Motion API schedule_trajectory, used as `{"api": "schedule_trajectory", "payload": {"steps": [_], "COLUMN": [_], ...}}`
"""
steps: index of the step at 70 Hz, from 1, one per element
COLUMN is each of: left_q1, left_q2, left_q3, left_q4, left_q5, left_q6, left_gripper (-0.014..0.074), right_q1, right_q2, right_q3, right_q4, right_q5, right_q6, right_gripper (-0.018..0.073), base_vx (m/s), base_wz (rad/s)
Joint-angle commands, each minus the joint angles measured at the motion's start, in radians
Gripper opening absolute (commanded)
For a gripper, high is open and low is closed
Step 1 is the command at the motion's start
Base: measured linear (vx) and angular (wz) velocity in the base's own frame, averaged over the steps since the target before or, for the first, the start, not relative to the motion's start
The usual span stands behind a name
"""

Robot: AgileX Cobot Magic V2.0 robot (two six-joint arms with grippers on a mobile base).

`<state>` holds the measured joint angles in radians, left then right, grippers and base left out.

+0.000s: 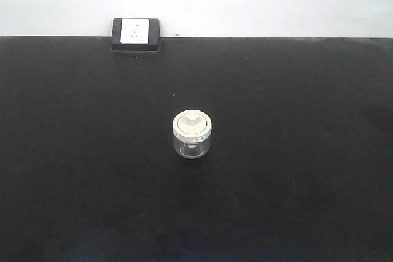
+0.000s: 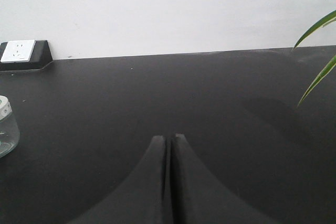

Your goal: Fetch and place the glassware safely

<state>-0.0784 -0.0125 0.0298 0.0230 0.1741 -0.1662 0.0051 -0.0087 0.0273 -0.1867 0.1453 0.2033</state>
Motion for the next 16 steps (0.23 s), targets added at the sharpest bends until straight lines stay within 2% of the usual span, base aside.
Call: {"api": "schedule_trajectory", "payload": {"steps": [1,16], "left_q1": [-0.007,-0.007], "left_q2": [-0.011,-0.011], "left_q3": [0.027,0.027], "left_q4": [-0.007,-0.007], "left_q5": [-0.07,-0.07], "left_q6": [-0.001,-0.001], "left_gripper": [0.0001,0.0001], "right_q1": [0.001,0.001], "right_q2": [-0.015,-0.015], "right_q3": [0.019,0.019], "right_q4": [-0.002,-0.002], "right_q5": [-0.068,-0.068], "right_q6": [-0.011,-0.011], "right_gripper": [-0.0003,-0.0003], "base_vx": [0.0,0.0], "base_wz": [0.0,0.0]}}
